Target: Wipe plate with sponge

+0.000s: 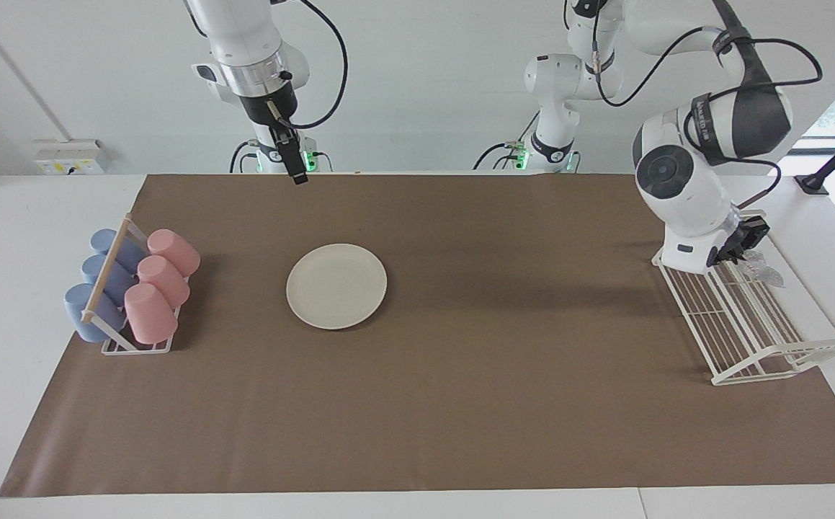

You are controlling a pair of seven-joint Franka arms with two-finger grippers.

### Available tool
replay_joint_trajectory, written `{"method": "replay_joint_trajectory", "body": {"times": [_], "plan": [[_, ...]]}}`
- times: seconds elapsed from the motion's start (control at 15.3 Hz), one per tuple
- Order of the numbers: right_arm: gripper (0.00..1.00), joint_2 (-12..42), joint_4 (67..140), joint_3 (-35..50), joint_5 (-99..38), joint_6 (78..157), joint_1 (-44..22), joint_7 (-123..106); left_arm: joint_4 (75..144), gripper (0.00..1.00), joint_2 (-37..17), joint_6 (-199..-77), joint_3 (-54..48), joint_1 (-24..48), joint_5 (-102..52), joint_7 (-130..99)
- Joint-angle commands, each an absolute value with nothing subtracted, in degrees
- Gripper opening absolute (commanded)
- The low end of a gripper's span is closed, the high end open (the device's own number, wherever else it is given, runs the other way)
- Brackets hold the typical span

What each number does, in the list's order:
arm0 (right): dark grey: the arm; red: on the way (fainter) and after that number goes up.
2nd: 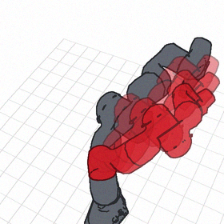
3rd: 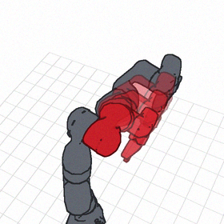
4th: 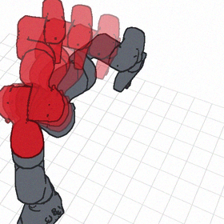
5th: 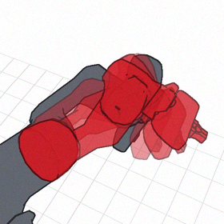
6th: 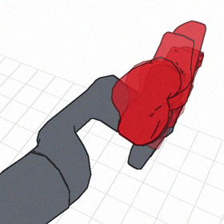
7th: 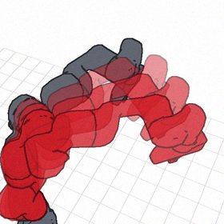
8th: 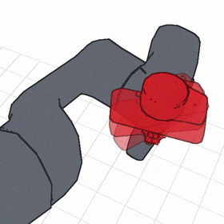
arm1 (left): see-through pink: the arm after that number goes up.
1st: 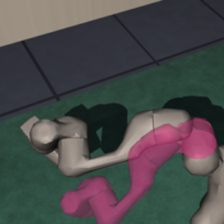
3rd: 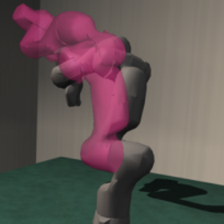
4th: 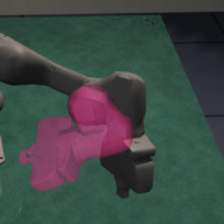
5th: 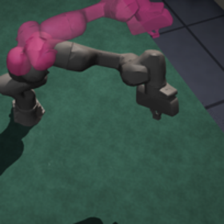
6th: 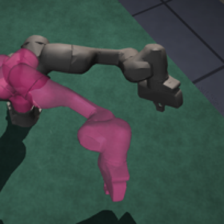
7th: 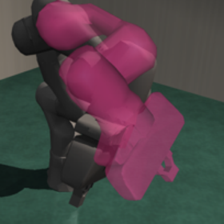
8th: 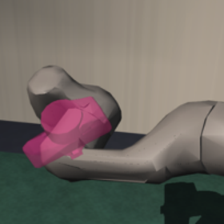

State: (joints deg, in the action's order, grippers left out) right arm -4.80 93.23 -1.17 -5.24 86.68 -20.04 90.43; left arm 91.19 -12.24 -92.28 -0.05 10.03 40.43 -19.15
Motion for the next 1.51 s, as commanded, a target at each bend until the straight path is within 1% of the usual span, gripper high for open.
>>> {"method": "replay_joint_trajectory", "body": {"times": [0.0, 0.2, 0.33, 0.39, 0.59, 0.66, 0.72, 0.79, 0.92, 1.11, 1.18, 1.25, 1.44], "plan": [[1.00, -5.89, 94.13, -0.70, -6.07, 87.98, -23.01, 98.39, 86.15, 0.00, -11.70, -88.25, 0.35, 9.84, 29.06, -16.70], [1.00, -5.89, 93.96, -0.62, -5.80, 88.59, -27.58, 105.45, 85.25, 0.00, -7.84, -86.31, 0.62, 7.57, 12.71, -16.00], [1.00, -5.54, 93.96, -0.62, -5.98, 91.65, -29.61, 109.84, 85.25, 0.00, -6.86, -84.74, 0.79, 7.04, 2.69, -16.00], [1.00, -4.84, 93.96, -0.53, -5.80, 92.97, -30.58, 112.39, 85.43, 0.00, -5.55, -84.64, 0.79, 5.73, -2.06, -15.91], [1.00, -0.89, 93.87, -0.35, -5.19, 94.31, -35.40, 114.78, 86.13, 0.00, -4.75, -83.59, 0.70, 1.77, -17.36, -14.24], [1.00, 2.43, 93.26, -0.35, -5.36, 94.39, -37.25, 115.66, 87.26, 0.00, -4.05, -83.24, 0.70, 1.58, -21.14, -13.89], [1.00, 5.85, 90.64, -0.35, -5.45, 94.57, -38.40, 118.01, 88.67, 0.00, -3.35, -83.58, 0.88, 1.50, -24.40, -13.80], [1.00, 7.80, 88.88, -0.35, -5.80, 95.61, -38.41, 120.91, 90.60, 0.00, -2.21, -83.84, 1.14, 1.49, -28.26, -13.36], [1.00, 8.00, 87.63, -0.35, -6.24, 96.50, -38.76, 121.99, 96.29, 0.00, 0.51, -85.77, 1.14, 0.45, -35.12, -9.60], [1.00, 8.09, 87.71, -0.09, -6.24, 97.56, -38.76, 121.99, 110.87, 0.00, 7.89, -92.62, 1.14, 0.26, -46.37, -1.79], [1.00, 8.09, 87.89, -0.09, -6.24, 97.73, -38.85, 121.91, 114.05, 0.00, 9.30, -93.77, 1.14, 0.26, -49.28, 0.16], [1.00, 8.09, 87.80, 0.00, -6.24, 97.73, -38.85, 121.99, 116.61, 0.00, 10.53, -94.21, 1.14, 0.44, -51.74, 2.09], [1.00, 8.09, 88.24, 0.00, -6.33, 99.05, -38.85, 121.99, 120.40, 0.00, 10.28, -93.69, 1.14, 0.53, -59.82, 9.29]]}}
